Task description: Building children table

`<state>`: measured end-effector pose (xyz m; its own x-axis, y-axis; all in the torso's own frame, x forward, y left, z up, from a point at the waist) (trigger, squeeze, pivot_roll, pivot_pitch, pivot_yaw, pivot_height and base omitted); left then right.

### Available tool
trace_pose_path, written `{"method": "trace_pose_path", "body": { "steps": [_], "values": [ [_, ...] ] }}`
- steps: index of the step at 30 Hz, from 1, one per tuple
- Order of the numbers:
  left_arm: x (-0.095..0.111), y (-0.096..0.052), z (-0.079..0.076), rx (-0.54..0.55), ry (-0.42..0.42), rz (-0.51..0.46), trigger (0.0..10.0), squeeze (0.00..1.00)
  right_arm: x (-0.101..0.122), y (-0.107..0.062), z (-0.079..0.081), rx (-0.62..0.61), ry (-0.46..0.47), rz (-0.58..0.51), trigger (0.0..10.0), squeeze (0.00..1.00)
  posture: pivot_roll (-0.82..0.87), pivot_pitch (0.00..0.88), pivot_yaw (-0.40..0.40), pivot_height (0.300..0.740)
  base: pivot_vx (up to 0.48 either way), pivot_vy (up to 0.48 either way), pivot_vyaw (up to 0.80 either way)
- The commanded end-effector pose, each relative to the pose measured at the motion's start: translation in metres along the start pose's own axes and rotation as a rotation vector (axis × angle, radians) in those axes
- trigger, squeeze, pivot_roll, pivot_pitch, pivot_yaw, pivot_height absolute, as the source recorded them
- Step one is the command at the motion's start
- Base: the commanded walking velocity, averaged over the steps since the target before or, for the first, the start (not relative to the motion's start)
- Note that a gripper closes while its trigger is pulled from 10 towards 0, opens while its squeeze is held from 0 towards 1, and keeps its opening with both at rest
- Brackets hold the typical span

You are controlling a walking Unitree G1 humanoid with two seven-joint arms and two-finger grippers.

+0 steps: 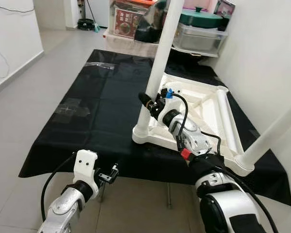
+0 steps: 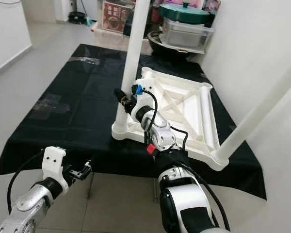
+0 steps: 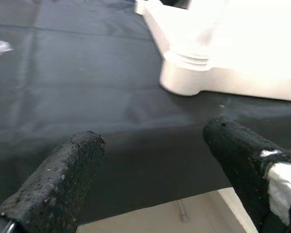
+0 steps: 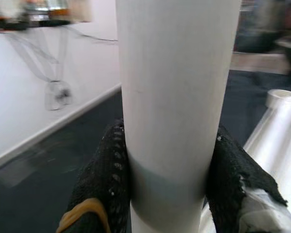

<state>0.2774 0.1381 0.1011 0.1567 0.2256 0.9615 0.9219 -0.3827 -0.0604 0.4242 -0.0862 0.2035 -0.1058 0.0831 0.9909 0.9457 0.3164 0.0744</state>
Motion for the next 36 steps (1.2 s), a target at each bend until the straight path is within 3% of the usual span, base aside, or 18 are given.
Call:
{"method": "trace_pose_path", "body": {
  "steps": [1,4,7,9,11,12,13,16,19,20,22,23,25,26,28,32,33,36],
  "values": [
    [-0.006,0.001,-0.001,0.002,0.002,0.018,10.0,0.00,-0.032,-0.014,-0.040,-0.237,-0.004,0.146,0.0,0.00,0.07,0.000,-0.167,0.740,0.000,0.000,0.00],
    [-0.007,0.001,-0.001,0.001,0.004,0.020,10.0,0.00,-0.055,-0.036,-0.078,-0.494,-0.016,0.253,0.0,0.00,0.07,0.000,-0.166,0.740,0.000,0.000,0.00],
    [-0.006,0.001,0.000,0.002,0.005,0.020,10.0,0.00,-0.060,-0.045,-0.091,-0.575,-0.026,0.278,0.0,0.00,0.07,0.000,-0.166,0.740,0.000,0.000,0.00],
    [-0.007,0.000,0.000,0.006,0.008,0.021,10.0,0.00,-0.066,-0.059,-0.112,-0.700,-0.036,0.313,0.0,0.00,0.07,0.000,-0.164,0.740,0.000,0.000,0.00],
    [-0.007,0.000,0.000,0.006,0.008,0.021,10.0,0.00,-0.066,-0.059,-0.112,-0.700,-0.036,0.313,0.0,0.00,0.07,0.000,-0.164,0.740,0.000,0.000,0.00],
    [-0.008,-0.001,0.001,0.012,0.010,0.025,10.0,0.00,-0.067,-0.079,-0.138,-0.863,-0.059,0.331,0.0,0.00,0.06,0.000,-0.164,0.740,0.000,0.000,0.00],
    [-0.008,-0.001,0.001,0.012,0.010,0.025,10.0,0.00,-0.067,-0.079,-0.138,-0.863,-0.059,0.331,0.0,0.00,0.06,0.000,-0.164,0.740,0.000,0.000,0.00],
    [-0.009,-0.001,0.001,0.015,0.011,0.029,10.0,0.00,-0.064,-0.099,-0.159,-1.024,-0.082,0.340,0.0,0.00,0.06,0.000,-0.161,0.740,0.000,0.000,0.00],
    [-0.010,-0.002,0.001,0.016,0.011,0.030,10.0,0.00,-0.064,-0.104,-0.162,-1.074,-0.080,0.348,0.0,0.00,0.06,0.000,-0.162,0.740,0.000,0.000,0.00],
    [-0.010,-0.002,0.001,0.018,0.013,0.031,10.0,0.00,-0.063,-0.103,-0.159,-1.081,-0.072,0.356,5.9,0.00,0.06,0.000,-0.161,0.740,0.000,0.000,0.00],
    [-0.009,-0.002,0.002,0.020,0.014,0.031,10.0,0.00,-0.062,-0.102,-0.157,-1.083,-0.067,0.362,5.9,0.00,0.06,0.000,-0.161,0.740,0.000,0.000,0.00],
    [-0.009,-0.002,0.002,0.022,0.016,0.031,10.0,0.00,-0.060,-0.097,-0.151,-1.060,-0.050,0.357,10.0,0.00,0.06,0.000,-0.160,0.740,0.000,0.000,0.00],
    [-0.009,-0.002,0.003,0.024,0.017,0.031,10.0,0.00,-0.059,-0.091,-0.145,-1.031,-0.032,0.347,10.0,0.00,0.06,0.000,-0.160,0.740,0.000,0.000,0.00],
    [-0.010,-0.001,0.002,0.023,0.017,0.032,10.0,0.00,-0.052,-0.080,-0.136,-0.943,-0.009,0.274,10.0,1.00,0.06,0.000,-0.163,0.740,0.000,0.000,0.00],
    [-0.010,-0.001,0.002,0.022,0.017,0.033,10.0,0.00,-0.042,-0.069,-0.127,-0.840,0.011,0.185,10.0,1.00,0.06,0.000,-0.163,0.740,0.000,0.000,0.00],
    [-0.010,-0.001,0.002,0.023,0.017,0.033,10.0,0.00,-0.036,-0.060,-0.120,-0.743,0.055,0.130,10.0,1.00,0.06,0.000,-0.165,0.740,0.000,0.000,0.00],
    [-0.011,-0.001,0.002,0.024,0.016,0.035,10.0,0.00,-0.032,-0.056,-0.119,-0.695,0.033,0.113,10.0,0.00,0.06,0.000,-0.168,0.740,0.000,0.000,0.00],
    [-0.012,-0.002,0.002,0.024,0.015,0.038,10.0,0.00,-0.027,-0.052,-0.121,-0.612,0.061,0.071,10.0,0.00,0.07,0.000,-0.170,0.740,0.000,0.000,0.00]
  ]
}}
Point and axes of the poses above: a point about 5 cm out from each wrist's last joint towards the gripper, its own y axis pointing out of the wrist towards the gripper, its own x axis along the axis of the wrist's last joint, z = x × y, the point moved 3 cm from there along y, pointing out of the wrist towards the gripper, and after that the axes turned 13 degrees about -y, right-handed, at the moved point
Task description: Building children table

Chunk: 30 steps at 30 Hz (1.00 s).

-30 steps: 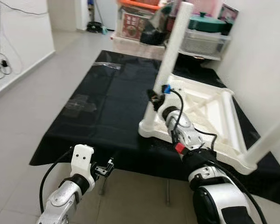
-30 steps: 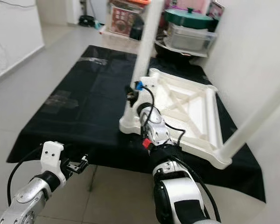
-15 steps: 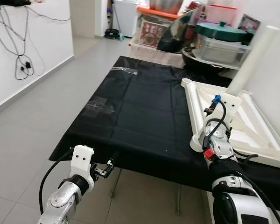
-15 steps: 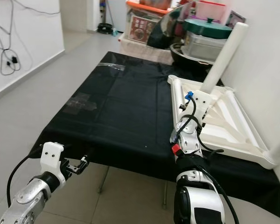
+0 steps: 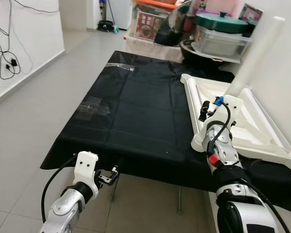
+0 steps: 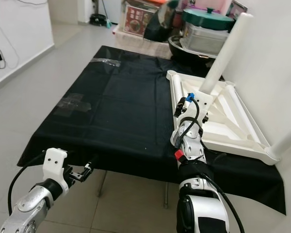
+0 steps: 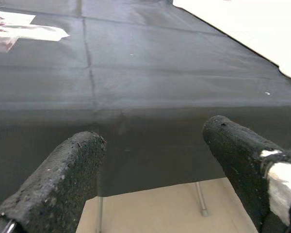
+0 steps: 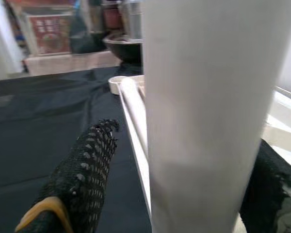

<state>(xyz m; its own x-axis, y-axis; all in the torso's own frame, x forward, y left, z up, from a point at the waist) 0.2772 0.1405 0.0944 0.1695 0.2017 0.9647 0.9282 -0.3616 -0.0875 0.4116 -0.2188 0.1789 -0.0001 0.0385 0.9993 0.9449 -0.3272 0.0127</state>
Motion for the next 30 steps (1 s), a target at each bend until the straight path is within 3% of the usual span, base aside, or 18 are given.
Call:
{"method": "trace_pose_path", "body": {
  "steps": [1,2,4,5,6,7,11,13,17,22,23,24,26,28,29,30],
  "values": [
    [-0.007,-0.001,-0.003,-0.005,-0.004,0.019,10.0,0.00,0.015,0.006,0.000,0.132,0.048,-0.076,10.0,0.00,0.07,0.000,-0.170,0.740,0.000,0.000,0.00],
    [-0.007,-0.001,-0.003,-0.005,-0.004,0.019,10.0,0.00,0.015,0.006,0.000,0.132,0.048,-0.076,10.0,0.00,0.07,0.000,-0.170,0.740,0.000,0.000,0.00],
    [-0.007,-0.001,-0.003,-0.007,-0.005,0.021,10.0,0.00,0.026,0.007,0.001,0.302,0.061,-0.141,10.0,0.00,0.06,0.000,-0.168,0.740,0.000,0.000,0.00],
    [-0.008,0.000,-0.003,-0.009,-0.004,0.022,10.0,0.00,0.027,0.006,0.002,0.405,0.015,-0.163,10.0,0.00,0.06,0.000,-0.166,0.740,0.000,0.000,0.00],
    [-0.008,0.000,-0.003,-0.009,-0.004,0.022,10.0,0.00,0.027,0.006,0.002,0.405,0.015,-0.163,10.0,0.00,0.06,0.000,-0.166,0.740,0.000,0.000,0.00],
    [-0.008,0.000,-0.003,-0.010,-0.003,0.023,10.0,0.00,0.024,0.007,0.000,0.480,-0.051,-0.159,10.0,0.00,0.06,0.000,-0.167,0.740,0.000,0.000,0.00],
    [-0.007,0.001,-0.003,-0.012,-0.001,0.023,10.0,0.00,0.022,0.007,-0.003,0.536,-0.104,-0.150,10.0,0.00,0.07,0.000,-0.170,0.740,0.000,0.000,0.00],
    [-0.006,0.002,-0.002,-0.011,0.002,0.020,10.0,0.00,0.023,0.008,-0.007,0.626,-0.152,-0.132,10.0,0.00,0.07,0.000,-0.173,0.740,0.000,0.000,0.00],
    [-0.006,0.001,-0.001,-0.008,0.004,0.018,10.0,0.00,0.034,0.009,-0.002,0.708,-0.220,-0.151,10.0,0.00,0.08,0.000,-0.179,0.740,0.000,0.000,0.00],
    [-0.006,0.000,-0.001,-0.002,0.007,0.018,10.0,0.00,0.040,0.010,0.003,0.723,-0.218,-0.169,10.0,0.00,0.09,0.000,-0.182,0.740,0.000,0.000,0.00],
    [-0.006,0.000,0.000,0.000,0.008,0.017,10.0,0.00,0.041,0.010,0.003,0.715,-0.219,-0.172,6.4,0.00,0.09,0.000,-0.182,0.740,0.000,0.000,0.00],
    [-0.005,-0.001,0.000,0.001,0.009,0.016,10.0,0.00,0.039,0.011,0.002,0.702,-0.224,-0.164,0.0,0.00,0.09,0.000,-0.182,0.740,0.000,0.000,0.00],
    [-0.005,-0.001,0.001,0.002,0.010,0.016,10.0,0.00,0.036,0.012,0.000,0.673,-0.246,-0.151,0.0,0.00,0.09,0.000,-0.181,0.740,0.000,0.000,0.00],
    [-0.005,-0.001,0.001,0.003,0.011,0.016,10.0,0.00,0.025,0.019,-0.008,0.531,-0.314,-0.077,0.0,0.00,0.08,0.000,-0.176,0.740,0.000,0.000,0.00],
    [-0.005,-0.001,0.001,0.003,0.011,0.016,10.0,0.00,0.025,0.019,-0.008,0.531,-0.314,-0.077,0.0,0.00,0.08,0.000,-0.176,0.740,0.000,0.000,0.00],
    [-0.005,-0.001,0.001,0.002,0.011,0.016,10.0,0.00,0.020,0.022,-0.015,0.432,-0.307,-0.031,0.0,0.00,0.08,0.000,-0.176,0.740,0.000,0.000,0.00]
  ]
}}
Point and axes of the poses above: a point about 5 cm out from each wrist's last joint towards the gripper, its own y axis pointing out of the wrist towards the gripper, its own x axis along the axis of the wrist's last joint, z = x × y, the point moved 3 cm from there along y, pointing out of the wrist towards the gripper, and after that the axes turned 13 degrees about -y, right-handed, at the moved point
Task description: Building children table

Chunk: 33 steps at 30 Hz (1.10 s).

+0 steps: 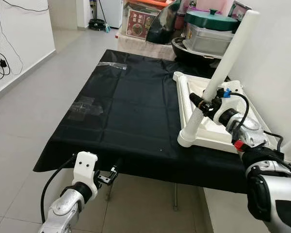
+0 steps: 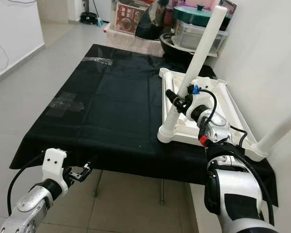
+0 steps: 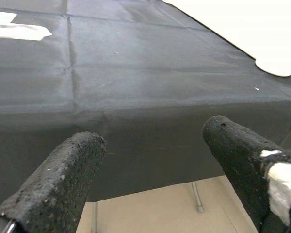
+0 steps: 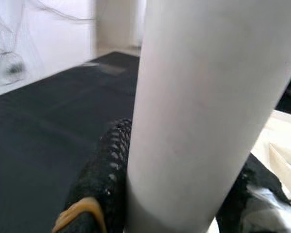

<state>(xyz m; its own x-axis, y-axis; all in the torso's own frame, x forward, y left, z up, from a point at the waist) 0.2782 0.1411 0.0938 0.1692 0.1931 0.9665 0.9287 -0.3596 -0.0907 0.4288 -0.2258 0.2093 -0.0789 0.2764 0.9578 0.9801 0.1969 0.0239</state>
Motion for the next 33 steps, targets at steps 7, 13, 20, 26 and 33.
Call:
{"method": "trace_pose_path", "body": {
  "steps": [7,13,20,26,33],
  "values": [
    [-0.005,-0.002,-0.001,-0.003,0.002,0.014,10.0,0.00,-0.030,-0.011,-0.010,-0.430,0.083,0.151,0.0,0.00,0.08,0.000,-0.178,0.740,0.000,0.000,0.00],
    [-0.007,-0.003,-0.002,-0.003,0.001,0.025,10.0,0.00,-0.016,-0.041,0.048,-0.600,0.143,0.138,0.0,0.00,0.07,0.000,-0.170,0.740,0.000,0.000,0.00],
    [-0.007,0.003,-0.004,-0.012,-0.002,0.021,10.0,0.00,-0.017,-0.037,0.073,-0.584,0.172,0.206,7.7,0.00,0.06,0.000,-0.167,0.740,0.000,0.000,0.00],
    [-0.008,0.003,-0.003,-0.001,0.001,0.019,10.0,0.00,-0.017,-0.031,0.062,-0.539,0.180,0.230,10.0,0.00,0.06,0.000,-0.179,0.740,0.000,0.000,0.00],
    [-0.010,0.001,-0.001,0.015,-0.002,0.021,10.0,0.00,0.025,-0.018,0.056,-0.284,0.361,-0.054,10.0,1.00,0.07,0.000,-0.181,0.740,0.000,0.000,0.00]
  ]
}}
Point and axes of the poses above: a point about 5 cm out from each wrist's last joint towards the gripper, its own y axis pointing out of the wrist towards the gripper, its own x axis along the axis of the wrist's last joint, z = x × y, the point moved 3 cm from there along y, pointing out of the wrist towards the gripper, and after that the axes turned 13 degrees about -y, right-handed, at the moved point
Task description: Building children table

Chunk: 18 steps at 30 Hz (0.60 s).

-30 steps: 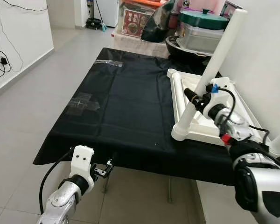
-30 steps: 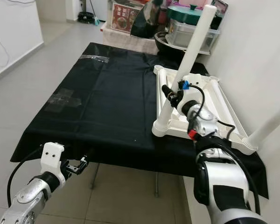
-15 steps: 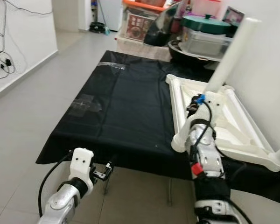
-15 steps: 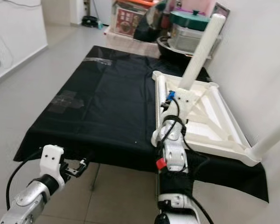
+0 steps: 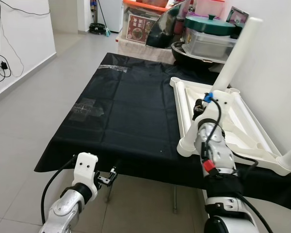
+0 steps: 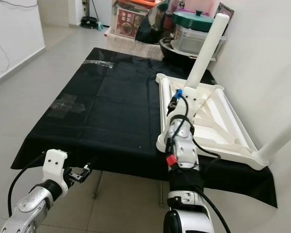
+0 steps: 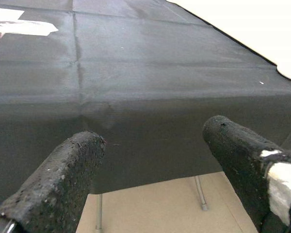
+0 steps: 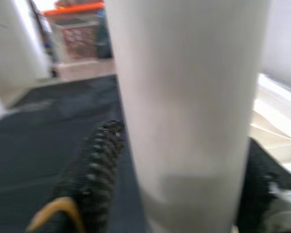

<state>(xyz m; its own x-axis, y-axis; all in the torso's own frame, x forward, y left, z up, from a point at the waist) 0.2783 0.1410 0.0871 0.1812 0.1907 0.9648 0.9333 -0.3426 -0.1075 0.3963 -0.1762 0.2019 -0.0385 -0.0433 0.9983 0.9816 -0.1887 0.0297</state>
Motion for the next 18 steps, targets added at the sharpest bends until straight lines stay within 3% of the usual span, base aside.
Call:
{"method": "trace_pose_path", "body": {
  "steps": [1,2,3,4,6,7,8,9,11,12,14,16,18],
  "values": [
    [-0.003,0.000,-0.003,-0.006,0.001,0.008,10.0,0.00,0.015,0.002,0.008,0.117,0.049,-0.068,10.0,1.00,0.07,0.000,-0.181,0.740,0.000,0.000,0.00],
    [-0.004,0.000,-0.003,-0.006,0.000,0.008,10.0,0.00,0.022,0.002,0.013,0.191,0.064,-0.099,10.0,1.00,0.07,0.000,-0.181,0.740,0.000,0.000,0.00],
    [-0.004,0.000,-0.003,-0.006,0.000,0.008,10.0,0.00,0.022,0.002,0.013,0.191,0.064,-0.099,10.0,1.00,0.07,0.000,-0.181,0.740,0.000,0.000,0.00],
    [-0.004,0.000,-0.002,-0.006,0.000,0.009,10.0,0.00,0.032,0.001,0.016,0.285,0.096,-0.132,10.0,0.00,0.06,0.000,-0.179,0.740,0.000,0.000,0.00],
    [-0.004,0.000,-0.002,-0.006,0.000,0.009,10.0,0.00,0.032,0.001,0.016,0.285,0.096,-0.132,10.0,0.00,0.06,0.000,-0.179,0.740,0.000,0.000,0.00],
    [-0.004,0.000,-0.002,-0.007,0.000,0.010,10.0,0.00,0.040,-0.003,0.019,0.399,0.097,-0.169,10.0,0.00,0.07,0.000,-0.178,0.740,0.000,0.000,0.00],
    [-0.004,0.000,-0.002,-0.007,0.000,0.010,10.0,0.00,0.040,-0.003,0.019,0.399,0.097,-0.169,10.0,0.00,0.07,0.000,-0.178,0.740,0.000,0.000,0.00],
    [-0.003,0.000,-0.002,-0.008,0.001,0.009,10.0,0.00,0.048,-0.009,0.022,0.535,0.072,-0.213,10.0,0.00,0.07,0.000,-0.176,0.740,0.000,0.000,0.00],
    [-0.003,0.000,-0.002,-0.008,0.001,0.009,10.0,0.00,0.048,-0.009,0.022,0.535,0.072,-0.213,10.0,0.00,0.07,0.000,-0.176,0.740,0.000,0.000,0.00],
    [-0.003,0.001,-0.002,-0.011,0.003,0.009,10.0,0.00,0.054,-0.014,0.024,0.703,0.016,-0.244,10.0,0.00,0.07,0.000,-0.172,0.740,0.000,0.000,0.00],
    [-0.003,0.001,-0.002,-0.011,0.003,0.009,10.0,0.00,0.054,-0.014,0.024,0.703,0.016,-0.244,10.0,0.00,0.07,0.000,-0.172,0.740,0.000,0.000,0.00],
    [-0.001,0.002,-0.001,-0.012,0.009,0.004,10.0,0.00,0.052,-0.019,0.027,0.940,-0.125,-0.233,10.0,0.00,0.08,0.000,-0.180,0.740,0.000,0.000,0.00],
    [0.001,0.003,-0.001,-0.012,0.010,-0.001,10.0,0.00,0.047,-0.018,0.029,1.004,-0.172,-0.203,10.0,0.00,0.08,0.000,-0.185,0.740,0.000,0.000,0.00]
  ]
}}
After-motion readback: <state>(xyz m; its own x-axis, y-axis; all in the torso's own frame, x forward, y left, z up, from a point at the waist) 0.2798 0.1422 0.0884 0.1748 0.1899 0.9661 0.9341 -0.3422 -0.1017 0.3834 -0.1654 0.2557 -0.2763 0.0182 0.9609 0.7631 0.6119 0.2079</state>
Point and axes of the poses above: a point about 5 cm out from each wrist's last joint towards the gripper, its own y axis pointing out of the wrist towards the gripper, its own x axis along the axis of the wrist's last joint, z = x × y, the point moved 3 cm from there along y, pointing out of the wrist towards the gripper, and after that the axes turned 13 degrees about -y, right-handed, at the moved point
